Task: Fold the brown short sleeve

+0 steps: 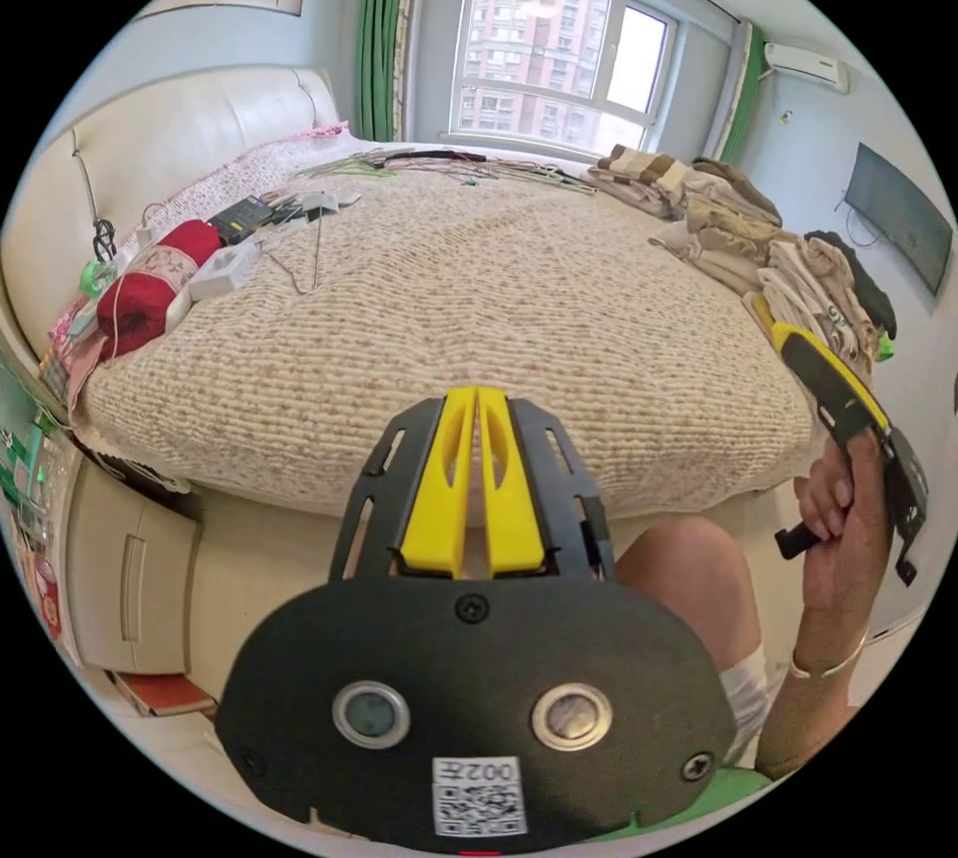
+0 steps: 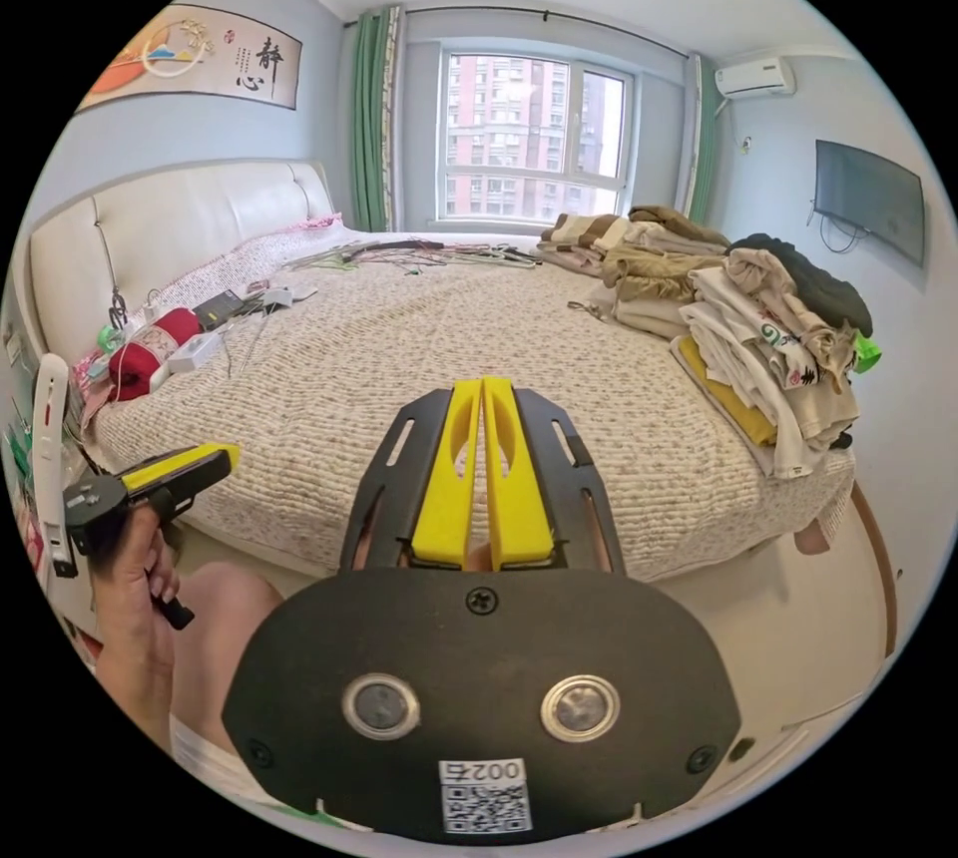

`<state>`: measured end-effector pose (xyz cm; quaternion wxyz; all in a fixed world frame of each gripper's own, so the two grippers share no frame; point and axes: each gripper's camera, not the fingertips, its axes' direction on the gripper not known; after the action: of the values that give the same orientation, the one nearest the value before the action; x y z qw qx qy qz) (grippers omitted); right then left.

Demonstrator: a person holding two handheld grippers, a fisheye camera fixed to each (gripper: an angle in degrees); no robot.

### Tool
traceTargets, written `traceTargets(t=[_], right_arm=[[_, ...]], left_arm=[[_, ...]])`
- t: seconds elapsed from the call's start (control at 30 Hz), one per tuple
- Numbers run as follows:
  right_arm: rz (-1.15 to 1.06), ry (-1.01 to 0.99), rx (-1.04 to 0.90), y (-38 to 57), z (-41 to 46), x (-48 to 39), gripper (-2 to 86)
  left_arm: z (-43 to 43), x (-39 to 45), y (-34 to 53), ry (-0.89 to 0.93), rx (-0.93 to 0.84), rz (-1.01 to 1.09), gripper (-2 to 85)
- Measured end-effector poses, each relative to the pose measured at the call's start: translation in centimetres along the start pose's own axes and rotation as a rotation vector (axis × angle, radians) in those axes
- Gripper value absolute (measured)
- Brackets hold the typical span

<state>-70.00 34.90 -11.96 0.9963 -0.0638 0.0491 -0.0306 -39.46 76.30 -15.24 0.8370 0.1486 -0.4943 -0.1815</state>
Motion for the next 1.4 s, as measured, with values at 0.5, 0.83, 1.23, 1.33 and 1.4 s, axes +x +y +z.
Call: traceTargets(t=[0.5,0.83,1.23,1.33,1.4], right_arm=[[-0.004,-0.044,-0.041,-2.9,-2.9,2.9,13.8],[0.026,0.018,0.01,-3.6,-4.1,5.3,-0.8],[0.132,0.091,-0.257,-6.4,-1.6,5.0,-0.9],[0.154,0.052,-0.23,-6.9,-2.2,5.5,-0.9],[0.17,0.038,-0.203,-7.2,-2.7,5.9,-0.9]], left_arm=[[-2.4,2.3,-5.5,-0.157,-0.054,-0.101,-1.0],[-3.1,3.4,-5.5,-0.162,0.001,-0.044,-1.0],[-1.9,1.6,-4.7,-0.117,-0.036,-0.066,-1.0],[-1.8,1.3,-4.5,-0.12,-0.032,-0.07,-1.0],[-2.0,1.2,-4.3,-0.109,-0.022,-0.074,-1.0]])
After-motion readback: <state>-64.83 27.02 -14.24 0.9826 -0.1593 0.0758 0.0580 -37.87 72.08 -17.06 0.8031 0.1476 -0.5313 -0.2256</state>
